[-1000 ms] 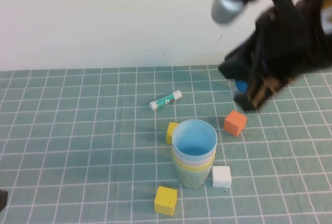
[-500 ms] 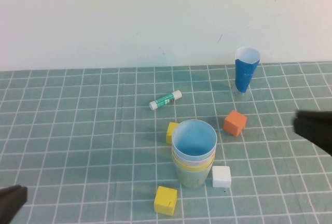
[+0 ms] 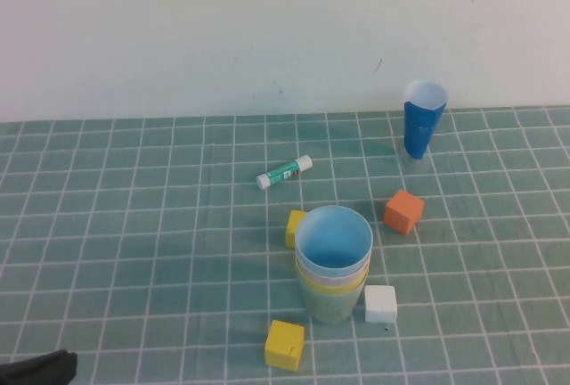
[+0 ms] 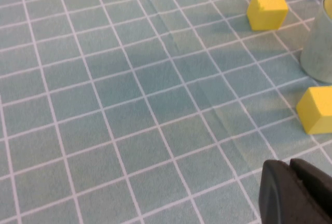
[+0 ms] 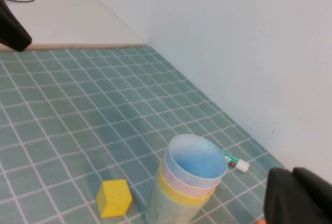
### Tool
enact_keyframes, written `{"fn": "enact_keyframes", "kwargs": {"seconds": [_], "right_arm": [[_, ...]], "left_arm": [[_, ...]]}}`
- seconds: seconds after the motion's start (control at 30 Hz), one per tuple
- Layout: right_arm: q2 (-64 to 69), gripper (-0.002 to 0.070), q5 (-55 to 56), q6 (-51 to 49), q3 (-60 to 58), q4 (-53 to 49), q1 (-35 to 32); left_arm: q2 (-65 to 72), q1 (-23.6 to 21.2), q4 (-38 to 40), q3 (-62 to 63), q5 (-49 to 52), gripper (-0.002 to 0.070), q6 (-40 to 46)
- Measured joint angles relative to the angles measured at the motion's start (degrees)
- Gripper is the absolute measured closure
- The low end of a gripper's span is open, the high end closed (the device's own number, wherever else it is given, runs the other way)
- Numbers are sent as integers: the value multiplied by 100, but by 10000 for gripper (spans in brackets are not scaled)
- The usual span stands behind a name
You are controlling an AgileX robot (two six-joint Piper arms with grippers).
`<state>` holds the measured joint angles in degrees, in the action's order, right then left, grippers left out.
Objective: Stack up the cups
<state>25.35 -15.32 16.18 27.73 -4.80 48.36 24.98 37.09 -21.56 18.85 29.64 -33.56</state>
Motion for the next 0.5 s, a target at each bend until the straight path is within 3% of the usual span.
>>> {"fn": "enact_keyframes", "kwargs": {"seconds": [0.27, 0.5], "right_arm": [[0, 678, -25, 0, -26, -308, 0], [0, 678, -727, -10, -26, -189, 0]], "left_arm": [[0, 0, 0, 0, 51, 678, -2], [0, 0, -9, 0, 51, 678, -13]]}}
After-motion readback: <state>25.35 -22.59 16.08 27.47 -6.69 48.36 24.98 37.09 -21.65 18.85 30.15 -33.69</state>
